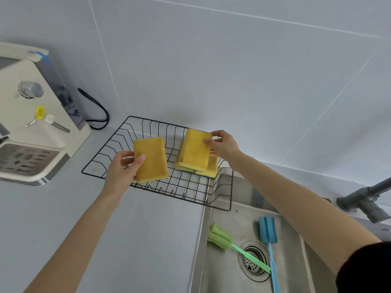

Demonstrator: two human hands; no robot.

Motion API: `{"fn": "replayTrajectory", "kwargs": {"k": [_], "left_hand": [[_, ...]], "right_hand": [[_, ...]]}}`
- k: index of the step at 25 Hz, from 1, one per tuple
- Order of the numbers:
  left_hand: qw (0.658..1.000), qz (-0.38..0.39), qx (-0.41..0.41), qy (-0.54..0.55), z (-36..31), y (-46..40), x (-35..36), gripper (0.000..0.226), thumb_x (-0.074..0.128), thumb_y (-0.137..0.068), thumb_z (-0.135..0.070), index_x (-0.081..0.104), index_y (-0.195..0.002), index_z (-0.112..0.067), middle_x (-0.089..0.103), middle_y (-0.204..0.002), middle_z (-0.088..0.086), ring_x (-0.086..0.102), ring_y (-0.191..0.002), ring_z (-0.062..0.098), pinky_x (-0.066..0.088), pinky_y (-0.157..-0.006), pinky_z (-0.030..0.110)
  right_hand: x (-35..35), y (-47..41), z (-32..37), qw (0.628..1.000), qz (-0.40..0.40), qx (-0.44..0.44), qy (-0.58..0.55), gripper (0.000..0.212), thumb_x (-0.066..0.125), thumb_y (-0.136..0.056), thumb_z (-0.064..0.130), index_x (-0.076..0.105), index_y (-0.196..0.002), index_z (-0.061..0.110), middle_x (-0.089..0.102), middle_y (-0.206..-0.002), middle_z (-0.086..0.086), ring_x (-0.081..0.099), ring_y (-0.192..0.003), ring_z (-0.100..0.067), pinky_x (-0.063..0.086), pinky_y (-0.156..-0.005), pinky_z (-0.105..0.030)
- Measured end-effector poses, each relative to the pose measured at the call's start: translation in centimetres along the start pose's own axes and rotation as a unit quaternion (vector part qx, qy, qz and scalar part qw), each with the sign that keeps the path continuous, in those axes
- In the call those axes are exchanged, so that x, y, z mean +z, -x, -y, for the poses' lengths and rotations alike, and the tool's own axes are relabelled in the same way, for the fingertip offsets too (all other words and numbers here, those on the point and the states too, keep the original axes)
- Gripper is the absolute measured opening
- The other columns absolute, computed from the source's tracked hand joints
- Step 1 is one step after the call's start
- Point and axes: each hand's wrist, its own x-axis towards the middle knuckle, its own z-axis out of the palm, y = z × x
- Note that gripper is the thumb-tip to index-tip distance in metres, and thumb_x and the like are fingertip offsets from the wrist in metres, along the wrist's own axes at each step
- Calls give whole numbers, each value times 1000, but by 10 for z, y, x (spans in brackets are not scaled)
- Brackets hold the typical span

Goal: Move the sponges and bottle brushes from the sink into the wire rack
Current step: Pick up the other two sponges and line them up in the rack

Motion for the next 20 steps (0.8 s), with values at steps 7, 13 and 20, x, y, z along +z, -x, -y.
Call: {"fn": "replayTrajectory", "kwargs": {"k": [7, 13, 20], "left_hand": [[999, -25, 4, -23, 11, -39, -5, 31, 57, -86, -31, 49, -112, -15, 52, -110, 4, 52, -96, 23, 44, -60, 22], [997, -63, 16, -32, 22, -52, -3, 21, 57, -87, -29, 45, -101, -19, 52, -106, 2, 52, -94, 21, 44, -59, 20], [996, -78, 18, -29, 28, -60, -3, 25, 58, -86, -30, 47, -105, -19, 52, -108, 0, 53, -96, 20, 46, -63, 21]], "right_hand": [[57, -53, 8, 998, 29, 45, 15, 35, 61, -89, 16, 50, -122, 9, 60, -119, -19, 66, -92, -30, 57, -88, -39], [92, -85, 8, 996, 49, 63, 37, 36, 62, -89, 19, 50, -122, 11, 57, -126, -19, 69, -89, -29, 59, -81, -33], [104, -89, -2, 979, 67, 5, 191, 45, 56, -92, 21, 44, -133, 7, 51, -130, -17, 66, -98, -33, 55, -91, -39]]}}
